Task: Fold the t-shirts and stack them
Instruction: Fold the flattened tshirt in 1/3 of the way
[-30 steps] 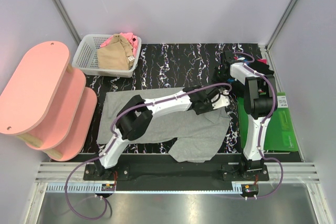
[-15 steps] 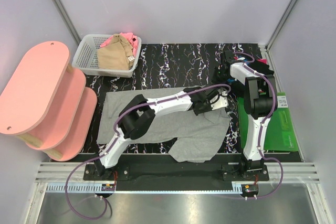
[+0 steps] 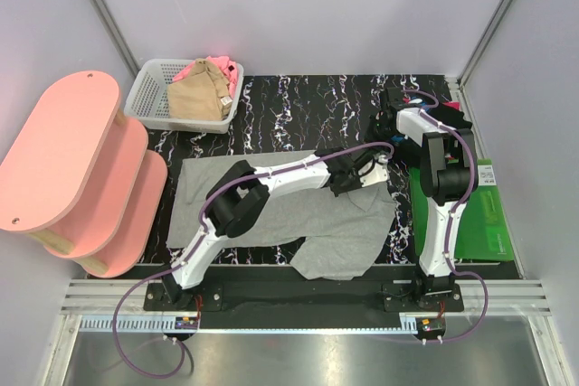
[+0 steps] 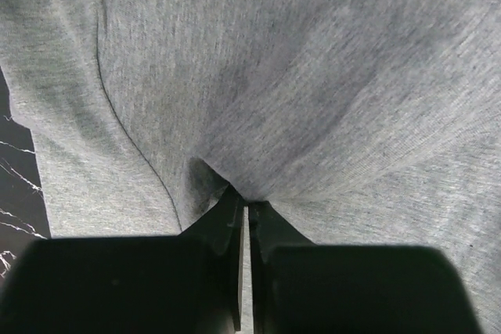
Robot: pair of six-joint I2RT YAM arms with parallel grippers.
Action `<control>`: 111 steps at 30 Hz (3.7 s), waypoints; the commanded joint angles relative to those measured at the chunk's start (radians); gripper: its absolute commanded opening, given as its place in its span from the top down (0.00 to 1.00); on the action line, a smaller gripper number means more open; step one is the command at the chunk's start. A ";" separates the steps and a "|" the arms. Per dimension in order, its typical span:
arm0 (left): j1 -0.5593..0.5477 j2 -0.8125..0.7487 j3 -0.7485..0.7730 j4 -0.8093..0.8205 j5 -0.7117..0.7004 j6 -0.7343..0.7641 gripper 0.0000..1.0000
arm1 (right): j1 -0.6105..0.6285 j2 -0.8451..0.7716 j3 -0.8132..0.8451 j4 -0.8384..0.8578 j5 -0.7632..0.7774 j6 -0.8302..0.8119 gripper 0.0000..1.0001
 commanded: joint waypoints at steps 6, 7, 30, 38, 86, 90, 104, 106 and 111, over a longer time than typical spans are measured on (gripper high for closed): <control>0.008 -0.129 0.043 -0.019 0.059 -0.019 1.00 | 0.001 0.017 -0.025 -0.016 0.024 -0.008 0.87; 0.008 -0.165 0.041 -0.025 0.063 -0.020 1.00 | 0.001 0.018 -0.024 -0.016 0.025 -0.008 0.87; -0.017 -0.282 -0.239 -0.116 0.163 -0.002 0.53 | 0.002 0.010 -0.018 -0.018 0.015 -0.007 0.87; -0.062 -0.285 -0.158 -0.116 0.177 -0.036 0.51 | 0.002 0.013 -0.018 -0.018 0.007 -0.008 0.87; 0.917 -0.698 -1.010 0.163 -0.049 0.055 0.60 | -0.014 -0.117 -0.113 -0.045 0.117 -0.020 0.87; 0.973 -0.650 -0.974 0.164 -0.022 0.059 0.62 | -0.019 -0.108 -0.116 -0.047 0.108 -0.016 0.86; 0.824 -0.686 -0.697 -0.090 0.260 -0.137 0.59 | -0.019 0.108 0.266 -0.114 -0.021 0.012 0.88; 0.801 -0.681 -0.663 -0.097 0.286 -0.152 0.59 | -0.019 0.147 0.329 -0.159 -0.036 0.000 0.88; 0.821 -0.699 -0.643 -0.119 0.255 -0.137 0.59 | 0.005 0.065 0.372 -0.207 -0.019 -0.037 0.87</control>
